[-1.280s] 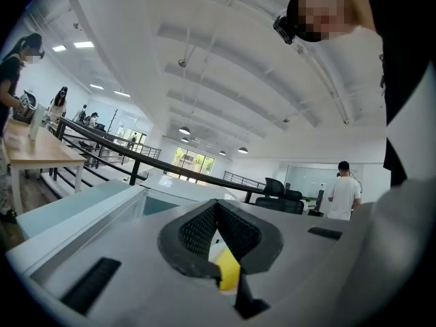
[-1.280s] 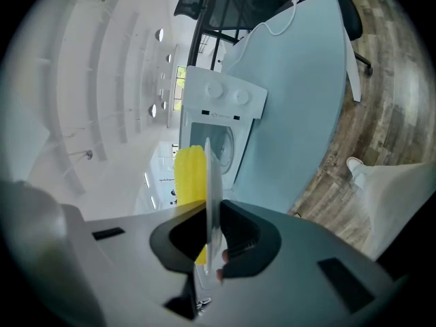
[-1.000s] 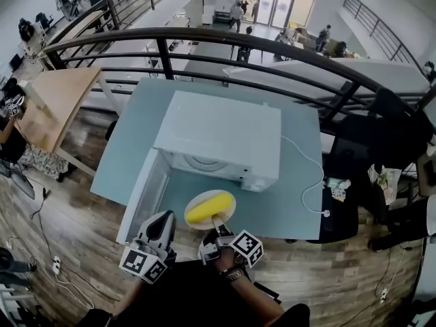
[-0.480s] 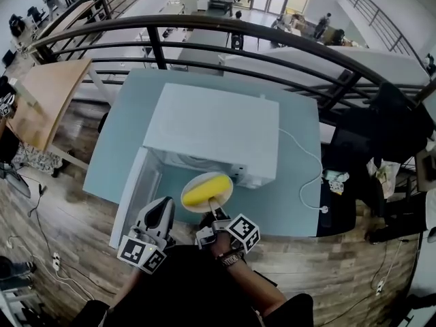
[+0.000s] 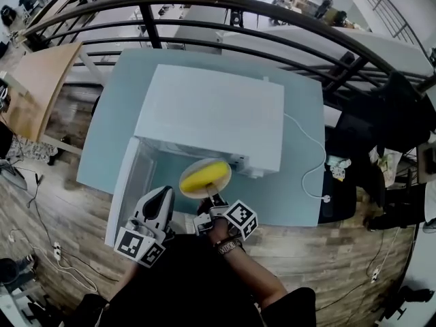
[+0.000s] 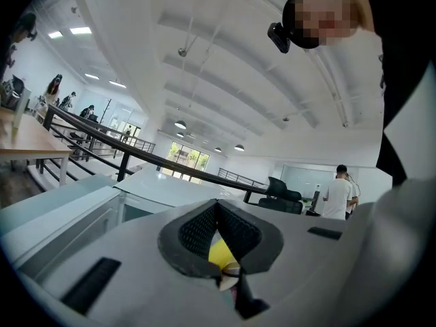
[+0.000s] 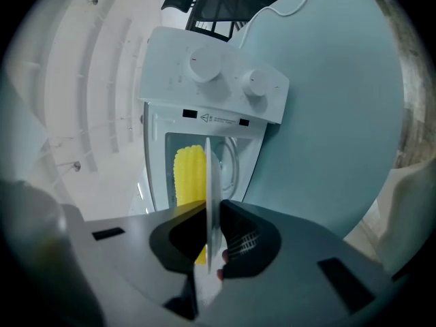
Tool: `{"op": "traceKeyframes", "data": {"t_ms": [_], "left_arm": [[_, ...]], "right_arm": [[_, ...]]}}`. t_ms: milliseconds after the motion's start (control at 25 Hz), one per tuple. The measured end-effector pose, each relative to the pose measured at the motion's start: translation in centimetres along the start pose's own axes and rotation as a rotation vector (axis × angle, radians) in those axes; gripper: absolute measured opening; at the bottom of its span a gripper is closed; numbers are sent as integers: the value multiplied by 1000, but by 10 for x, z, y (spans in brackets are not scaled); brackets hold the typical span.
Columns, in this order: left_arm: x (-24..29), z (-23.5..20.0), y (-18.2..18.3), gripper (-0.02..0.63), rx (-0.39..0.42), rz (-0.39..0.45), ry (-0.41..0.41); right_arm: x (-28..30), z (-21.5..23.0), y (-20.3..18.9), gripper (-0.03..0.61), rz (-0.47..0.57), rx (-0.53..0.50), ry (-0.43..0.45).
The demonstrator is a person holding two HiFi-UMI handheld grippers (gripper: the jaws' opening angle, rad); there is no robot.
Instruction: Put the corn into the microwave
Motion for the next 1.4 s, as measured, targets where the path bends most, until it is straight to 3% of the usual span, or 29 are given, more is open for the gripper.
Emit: {"op": "traceKeyframes", "data": {"t_ms": [680, 1400], "left_arm": [[21, -37, -14, 3, -51, -93, -34], [40, -47, -20, 3, -72, -106, -73]], "right_arm": [[71, 18, 5, 31, 105, 83, -19], [125, 30, 22, 31, 210, 124, -67]]}}
Point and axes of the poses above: the fingertips, and each gripper's own axes: x forward along the fingers, z to its right, y out of its top, the point moved 8 cm from there along -x, backward along the fingers, and after that the axes turned 13 degrees about x, right-handed, at the moved point
